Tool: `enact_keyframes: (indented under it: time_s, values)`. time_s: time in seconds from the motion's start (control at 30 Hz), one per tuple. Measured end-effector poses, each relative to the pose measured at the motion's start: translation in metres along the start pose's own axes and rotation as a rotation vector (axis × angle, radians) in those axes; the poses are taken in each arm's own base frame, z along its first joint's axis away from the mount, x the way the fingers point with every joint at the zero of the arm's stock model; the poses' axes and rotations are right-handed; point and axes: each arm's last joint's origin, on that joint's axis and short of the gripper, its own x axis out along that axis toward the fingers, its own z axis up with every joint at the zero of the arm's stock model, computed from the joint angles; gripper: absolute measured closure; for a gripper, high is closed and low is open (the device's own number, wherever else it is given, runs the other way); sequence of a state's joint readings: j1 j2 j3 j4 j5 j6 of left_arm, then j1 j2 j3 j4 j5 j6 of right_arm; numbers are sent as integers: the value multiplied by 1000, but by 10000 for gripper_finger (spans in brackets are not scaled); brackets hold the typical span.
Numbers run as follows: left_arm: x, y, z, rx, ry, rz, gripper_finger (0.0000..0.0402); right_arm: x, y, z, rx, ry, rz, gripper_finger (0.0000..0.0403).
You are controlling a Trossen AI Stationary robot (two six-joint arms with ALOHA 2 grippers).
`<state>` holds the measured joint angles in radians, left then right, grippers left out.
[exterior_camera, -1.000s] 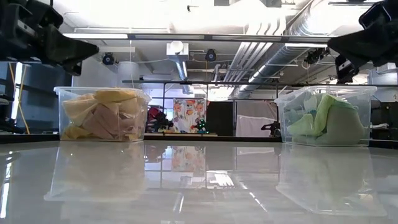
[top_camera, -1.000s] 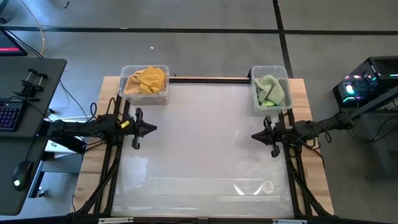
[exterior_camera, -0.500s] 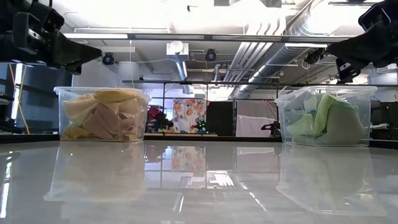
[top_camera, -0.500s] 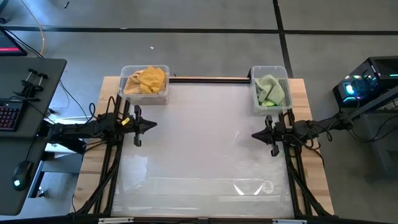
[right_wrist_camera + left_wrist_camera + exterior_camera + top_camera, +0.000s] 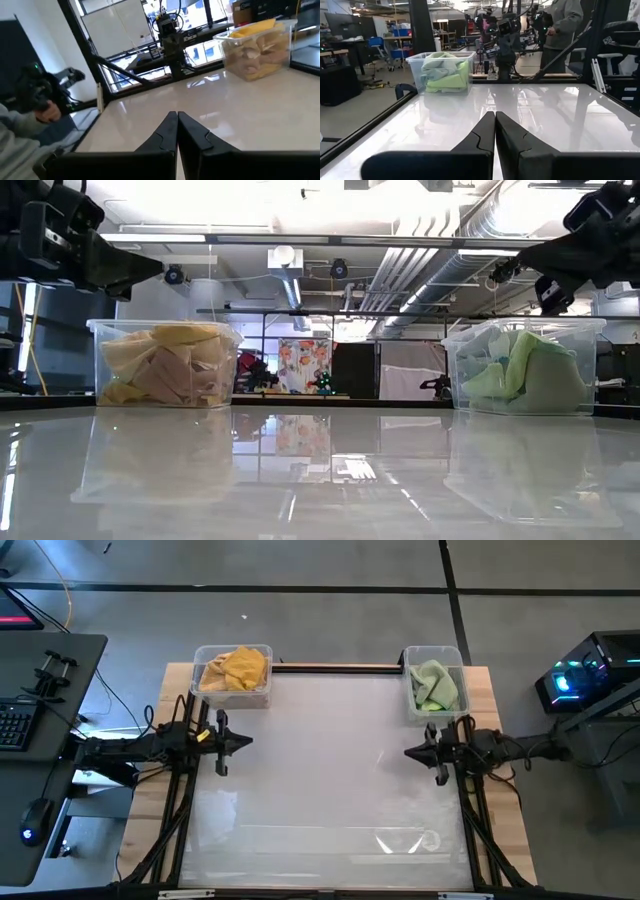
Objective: Sort towels by color in basket
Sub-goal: Return to Home Position
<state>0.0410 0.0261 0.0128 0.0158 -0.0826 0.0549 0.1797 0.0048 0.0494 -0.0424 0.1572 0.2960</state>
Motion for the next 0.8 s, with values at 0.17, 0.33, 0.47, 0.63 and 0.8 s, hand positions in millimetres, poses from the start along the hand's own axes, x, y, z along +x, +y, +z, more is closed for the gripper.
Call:
enact_keyframes:
  time_s: [0.17,0.33,0.47,0.63,0.8]
  values:
    - [0,0,0,1,0,0,401,1,-8,4,28,-29,-45,402]
    - [0,0,0,1,0,0,401,1,-14,-1,84,40,-69,402]
    - [0,0,0,1,0,0,401,2,-14,-2,152,63,-46,402]
    - [0,0,0,1,-1,0,401,2,-14,-3,150,66,-47,402]
    - [0,0,0,1,-1,0,401,2,-14,-3,150,65,-47,402]
